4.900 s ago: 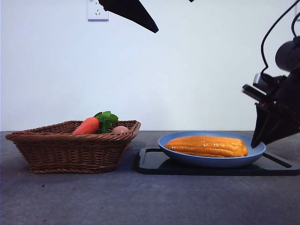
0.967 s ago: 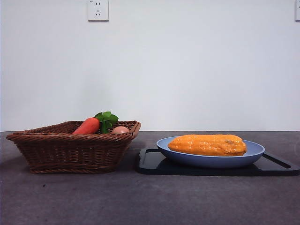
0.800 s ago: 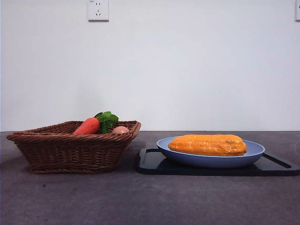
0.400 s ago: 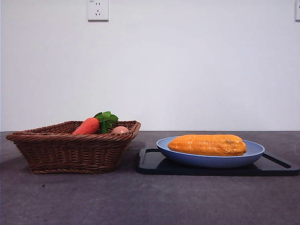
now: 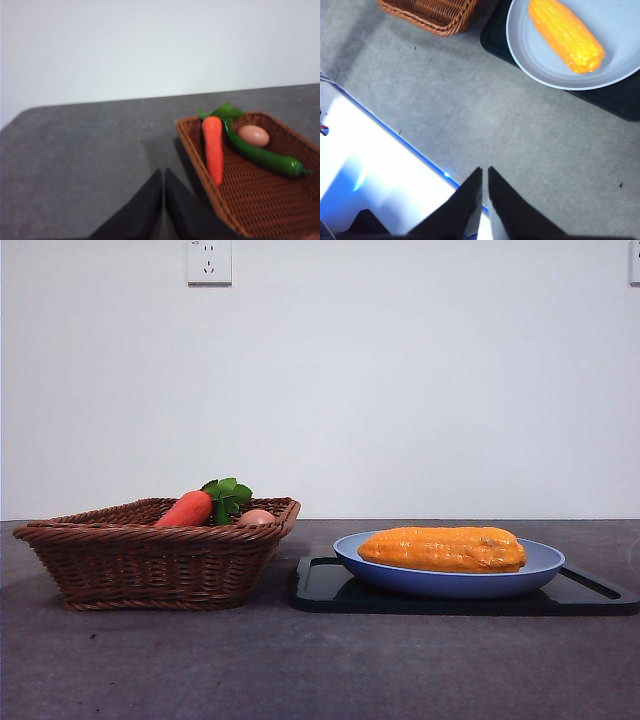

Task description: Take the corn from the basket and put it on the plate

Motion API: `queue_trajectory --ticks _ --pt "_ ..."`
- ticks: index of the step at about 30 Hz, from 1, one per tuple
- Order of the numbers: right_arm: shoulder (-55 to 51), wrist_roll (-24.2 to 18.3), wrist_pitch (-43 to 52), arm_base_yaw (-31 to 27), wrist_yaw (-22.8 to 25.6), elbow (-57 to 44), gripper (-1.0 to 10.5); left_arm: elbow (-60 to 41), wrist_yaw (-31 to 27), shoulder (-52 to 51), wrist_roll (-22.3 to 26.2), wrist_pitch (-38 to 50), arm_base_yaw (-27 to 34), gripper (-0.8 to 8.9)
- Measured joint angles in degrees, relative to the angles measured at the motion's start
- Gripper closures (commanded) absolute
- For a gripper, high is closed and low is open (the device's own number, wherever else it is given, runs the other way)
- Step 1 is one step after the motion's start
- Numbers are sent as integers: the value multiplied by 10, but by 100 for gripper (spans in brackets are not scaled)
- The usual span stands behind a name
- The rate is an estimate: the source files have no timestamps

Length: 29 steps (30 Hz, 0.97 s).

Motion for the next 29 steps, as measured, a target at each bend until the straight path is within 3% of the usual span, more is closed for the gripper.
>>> queue_trajectory --ticks 7,17,29 --pt "0 0 0 0 0 0 945 -48 0 -37 -16 -5 0 806" --pt "0 0 0 0 0 0 945 -55 -1 -67 -30 -82 2 806" --pt "0 0 0 0 0 0 945 -55 -1 -66 -36 -83 2 806"
